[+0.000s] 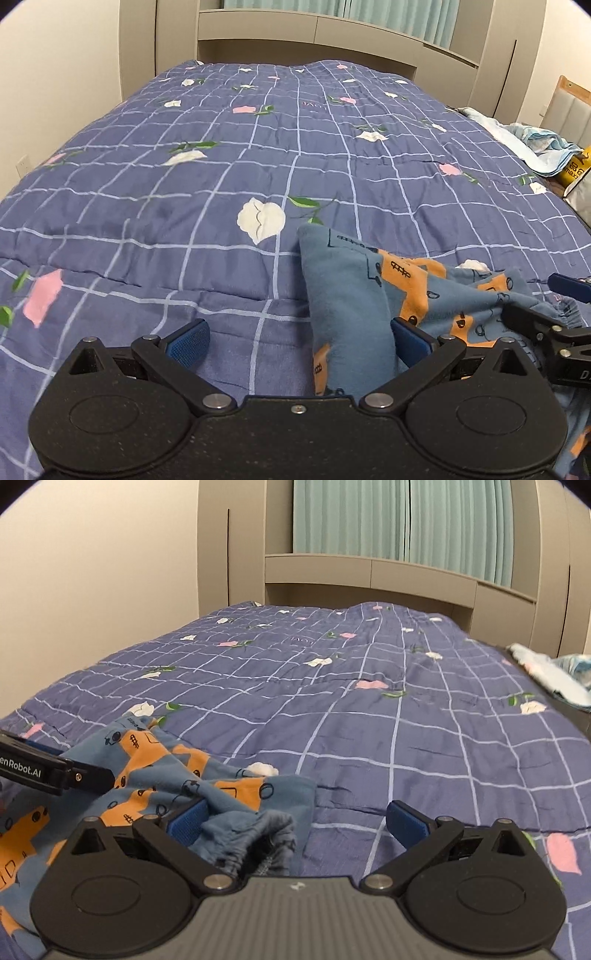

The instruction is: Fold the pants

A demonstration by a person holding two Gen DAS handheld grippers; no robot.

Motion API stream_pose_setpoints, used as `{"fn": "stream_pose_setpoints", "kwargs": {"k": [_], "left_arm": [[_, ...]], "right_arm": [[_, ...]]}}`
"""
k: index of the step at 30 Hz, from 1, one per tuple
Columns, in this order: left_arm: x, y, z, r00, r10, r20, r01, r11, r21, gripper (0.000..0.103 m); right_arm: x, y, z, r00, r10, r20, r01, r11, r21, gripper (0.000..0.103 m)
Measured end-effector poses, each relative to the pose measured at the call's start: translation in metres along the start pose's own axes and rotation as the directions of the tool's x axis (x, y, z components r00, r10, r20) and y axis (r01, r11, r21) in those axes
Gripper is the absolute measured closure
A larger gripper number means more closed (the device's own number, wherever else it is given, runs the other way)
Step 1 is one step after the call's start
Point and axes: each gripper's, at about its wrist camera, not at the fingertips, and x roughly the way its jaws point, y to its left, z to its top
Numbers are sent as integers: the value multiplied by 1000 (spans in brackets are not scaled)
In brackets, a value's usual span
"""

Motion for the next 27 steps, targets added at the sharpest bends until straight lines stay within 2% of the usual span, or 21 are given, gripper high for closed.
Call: {"fn": "stream_pose_setpoints", "kwargs": {"k": [4,8,12,15,18,21,24,27], "left_arm": [[-25,-8,-2,997,63,35,-64,997,45,1],[-46,-10,-18,996,82,19,-83,995,59,1],[-52,-8,-40,994,104,-26,-103,994,34,1],[-59,-6,-50,994,104,-30,-104,995,-3,1],[-68,-8,-57,993,117,-33,-118,993,-29,1],[-78,-13,-68,992,120,-38,-122,992,-33,1],[-83,-17,-77,991,131,-40,-132,991,-34,1],[-88,-17,-86,991,129,-41,-132,989,-74,1]], "right_arm": [[-28,2,1,997,-37,64,36,999,13,0],[-51,0,-10,997,-57,54,53,996,68,0],[-60,-9,-26,997,-76,11,73,986,150,0],[-69,-16,-32,996,-91,2,88,973,214,0],[-83,-14,-38,994,-109,10,104,968,228,0],[-99,-7,-43,995,-93,40,81,971,224,0],[-104,-1,-49,996,-78,38,68,974,218,0],[-104,0,-55,998,-59,16,54,971,233,0]]}}
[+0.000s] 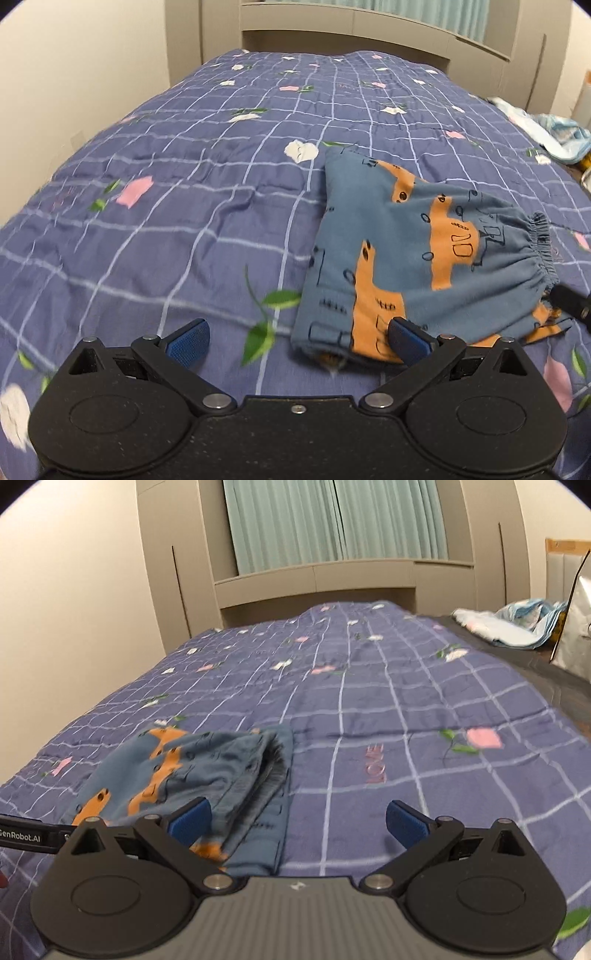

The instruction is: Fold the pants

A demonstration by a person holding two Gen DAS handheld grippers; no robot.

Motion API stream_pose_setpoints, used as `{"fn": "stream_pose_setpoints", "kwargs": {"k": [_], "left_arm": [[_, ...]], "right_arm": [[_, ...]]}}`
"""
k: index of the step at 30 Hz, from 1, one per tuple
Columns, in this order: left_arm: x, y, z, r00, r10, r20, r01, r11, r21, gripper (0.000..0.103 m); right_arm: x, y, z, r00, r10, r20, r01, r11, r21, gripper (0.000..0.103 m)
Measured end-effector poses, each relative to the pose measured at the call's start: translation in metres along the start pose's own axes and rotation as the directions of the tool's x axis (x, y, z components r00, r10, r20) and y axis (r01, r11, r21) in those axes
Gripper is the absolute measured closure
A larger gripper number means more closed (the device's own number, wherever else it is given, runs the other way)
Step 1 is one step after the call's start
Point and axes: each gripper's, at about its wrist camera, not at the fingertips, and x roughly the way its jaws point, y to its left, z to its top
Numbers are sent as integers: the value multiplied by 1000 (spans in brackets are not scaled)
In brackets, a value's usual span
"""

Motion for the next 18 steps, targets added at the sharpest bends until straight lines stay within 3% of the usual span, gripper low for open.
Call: {"fn": "stream_pose_setpoints", "kwargs": {"k": [4,12,18], "left_arm": [[-7,7,-9,1000,-24,-12,23,998,-66,1],[-24,8,-28,1000,0,-18,-2,997,-72,1],[-34,12,-40,1000,3,-26,-5,997,-72,1]], "right_arm": [[-7,1,-12,1000,-16,-16,16,1000,0,0],[-12,14,-33,998,-67,-23,64,993,-104,0],[-16,19,-39,997,-77,-13,75,991,-112,0]]}}
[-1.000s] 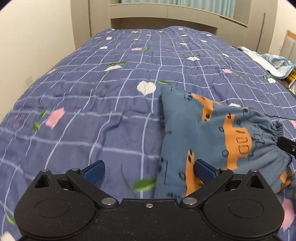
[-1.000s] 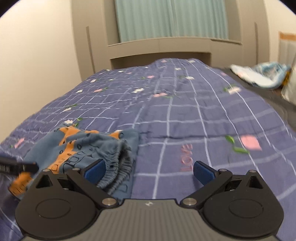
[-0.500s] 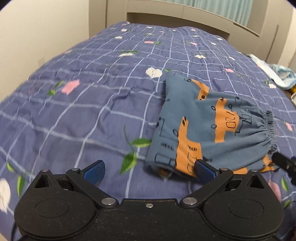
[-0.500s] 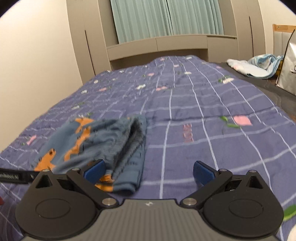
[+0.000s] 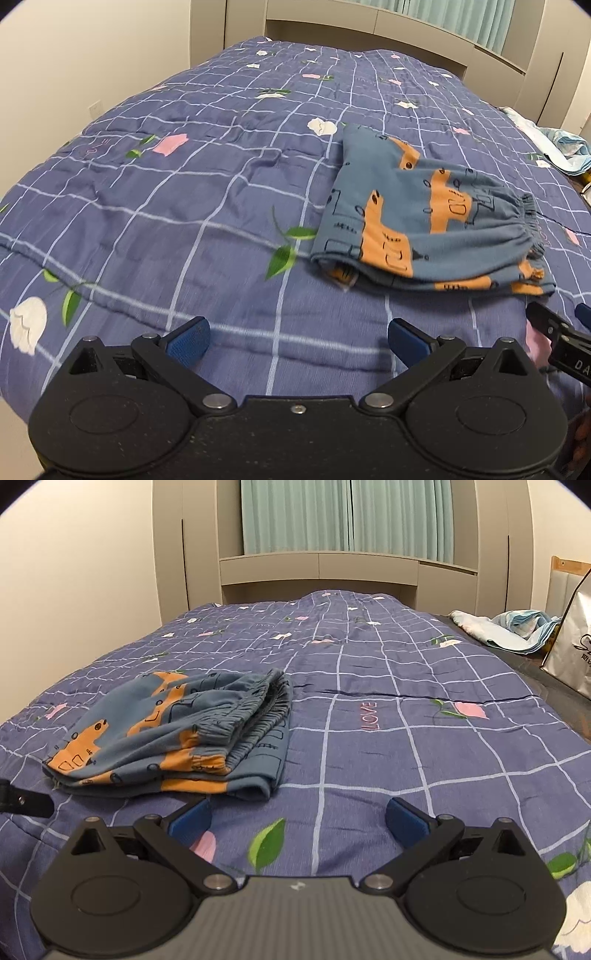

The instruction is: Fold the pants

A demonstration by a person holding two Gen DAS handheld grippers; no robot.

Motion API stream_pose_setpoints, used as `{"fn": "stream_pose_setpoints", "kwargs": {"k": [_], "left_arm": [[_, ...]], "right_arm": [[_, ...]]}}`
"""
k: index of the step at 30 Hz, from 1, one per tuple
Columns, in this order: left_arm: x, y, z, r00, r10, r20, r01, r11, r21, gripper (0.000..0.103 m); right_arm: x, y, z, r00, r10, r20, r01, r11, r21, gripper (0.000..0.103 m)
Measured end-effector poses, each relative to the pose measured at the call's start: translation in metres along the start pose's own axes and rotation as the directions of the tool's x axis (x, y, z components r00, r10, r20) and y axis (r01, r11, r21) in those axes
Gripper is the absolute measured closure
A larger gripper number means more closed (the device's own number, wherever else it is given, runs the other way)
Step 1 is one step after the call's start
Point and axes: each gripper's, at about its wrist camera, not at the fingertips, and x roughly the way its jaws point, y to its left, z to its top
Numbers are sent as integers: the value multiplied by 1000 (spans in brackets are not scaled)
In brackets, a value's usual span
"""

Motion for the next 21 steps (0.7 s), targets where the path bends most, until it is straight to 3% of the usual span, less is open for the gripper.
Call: {"fn": "stream_pose_setpoints", "kwargs": {"k": [16,21], "left_arm": [[-13,7,2,1000,-6,11,6,1000,-12,1],[-19,7,9,999,-20,34,20,1000,-6,1]], "right_arm": [[-8,-2,-9,1000,3,25,-3,1000,-6,0],[-20,-4,-7,996,80,36,-80,997,12,0]]}}
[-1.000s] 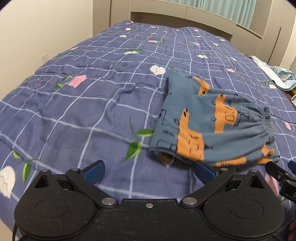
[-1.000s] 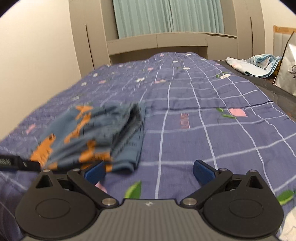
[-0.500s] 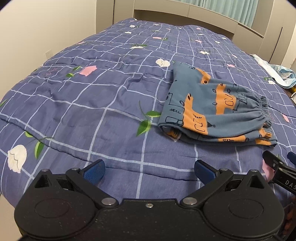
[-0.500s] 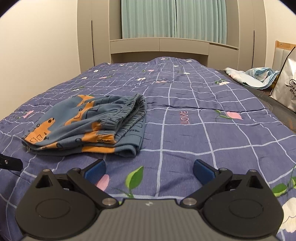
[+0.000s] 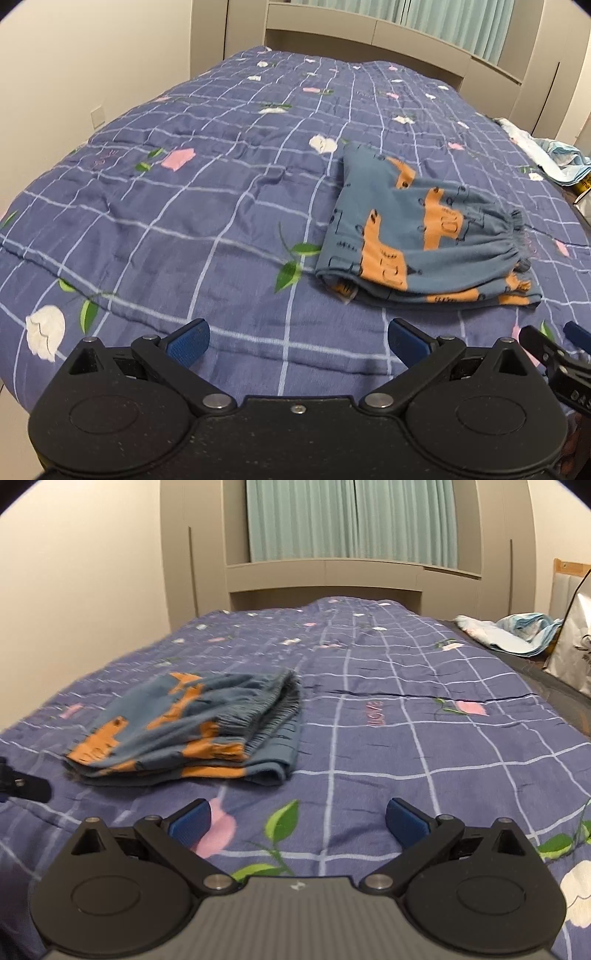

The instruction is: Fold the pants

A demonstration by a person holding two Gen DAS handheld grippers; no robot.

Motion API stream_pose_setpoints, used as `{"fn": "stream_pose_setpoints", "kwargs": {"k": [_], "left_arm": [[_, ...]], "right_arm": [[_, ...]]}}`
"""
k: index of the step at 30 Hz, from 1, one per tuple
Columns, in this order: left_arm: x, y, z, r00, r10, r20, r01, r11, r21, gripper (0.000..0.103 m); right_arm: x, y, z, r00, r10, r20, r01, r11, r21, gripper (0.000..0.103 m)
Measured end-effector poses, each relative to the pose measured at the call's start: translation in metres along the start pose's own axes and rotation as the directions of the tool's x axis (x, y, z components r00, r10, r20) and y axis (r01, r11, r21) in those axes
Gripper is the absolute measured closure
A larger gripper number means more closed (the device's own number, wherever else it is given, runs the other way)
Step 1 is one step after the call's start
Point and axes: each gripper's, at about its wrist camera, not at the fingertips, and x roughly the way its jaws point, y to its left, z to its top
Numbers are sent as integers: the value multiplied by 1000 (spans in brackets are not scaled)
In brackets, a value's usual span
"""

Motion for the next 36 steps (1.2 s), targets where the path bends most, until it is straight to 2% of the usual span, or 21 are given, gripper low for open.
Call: {"fn": "stream_pose_setpoints", "kwargs": {"k": [7,16,26,31,36], "left_arm": [[2,-4,13,1000,-20,20,20,1000,15,1],[26,-7,34,999,-39,15,38,998,52,1],[59,-8,63,995,-96,27,94,992,79,1],[78,-7,69,992,-127,2,126,989,77,1],[89,-8,69,985,-173,2,172,982,77,1]], "right_arm": [[-11,1,6,992,105,72,-107,994,25,0],[0,5,9,985,161,56,-163,986,32,0],[36,-8,40,972,235,20,-236,971,29,0],[64,-24,61,952,305,5,-303,947,107,0],[94,-33,75,945,327,-19,-322,938,129,0]]}}
